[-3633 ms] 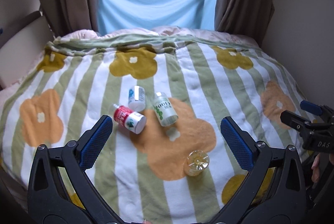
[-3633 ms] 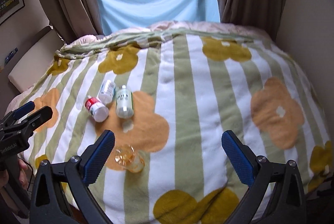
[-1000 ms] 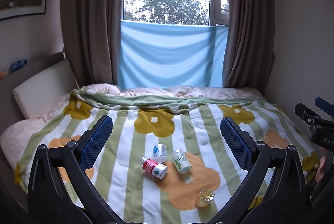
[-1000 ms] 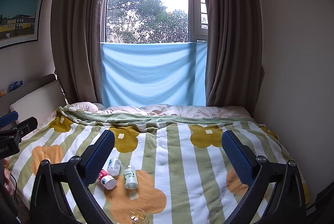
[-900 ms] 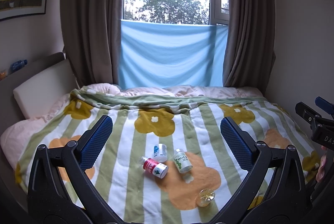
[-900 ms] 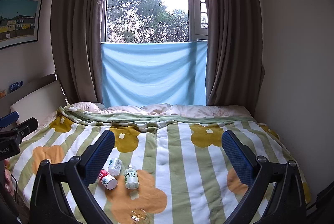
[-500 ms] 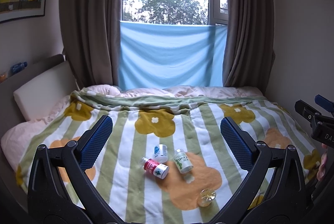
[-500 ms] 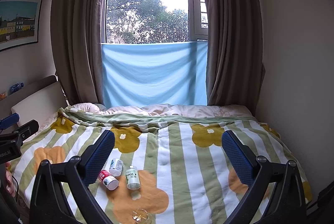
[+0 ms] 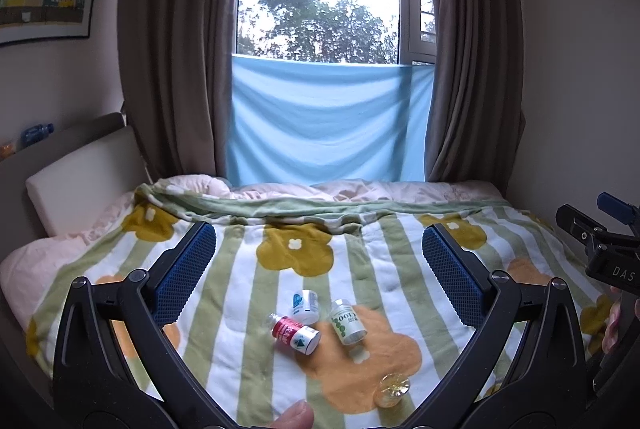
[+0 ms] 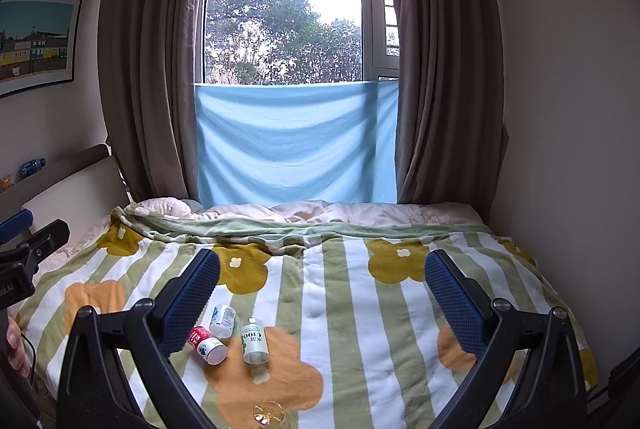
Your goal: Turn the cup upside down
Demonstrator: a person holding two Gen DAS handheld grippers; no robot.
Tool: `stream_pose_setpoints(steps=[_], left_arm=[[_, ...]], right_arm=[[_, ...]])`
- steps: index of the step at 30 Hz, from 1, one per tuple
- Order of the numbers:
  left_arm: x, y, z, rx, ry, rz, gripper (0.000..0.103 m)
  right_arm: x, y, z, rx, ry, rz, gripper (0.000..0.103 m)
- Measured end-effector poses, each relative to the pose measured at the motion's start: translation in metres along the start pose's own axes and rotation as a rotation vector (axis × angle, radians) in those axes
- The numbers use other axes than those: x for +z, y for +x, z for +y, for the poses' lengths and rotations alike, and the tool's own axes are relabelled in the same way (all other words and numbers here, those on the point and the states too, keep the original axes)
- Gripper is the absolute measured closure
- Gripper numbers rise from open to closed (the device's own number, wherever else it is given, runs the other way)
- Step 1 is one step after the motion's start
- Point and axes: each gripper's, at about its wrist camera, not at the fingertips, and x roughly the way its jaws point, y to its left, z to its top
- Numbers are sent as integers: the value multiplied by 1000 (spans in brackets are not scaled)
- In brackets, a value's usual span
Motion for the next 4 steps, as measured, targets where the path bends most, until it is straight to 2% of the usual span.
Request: stream_pose_setpoints(steps=[4], left_arm=[[-1,0,-1,29,11,-9,0]], right_arm=[[0,0,0,-1,-2,0,1]])
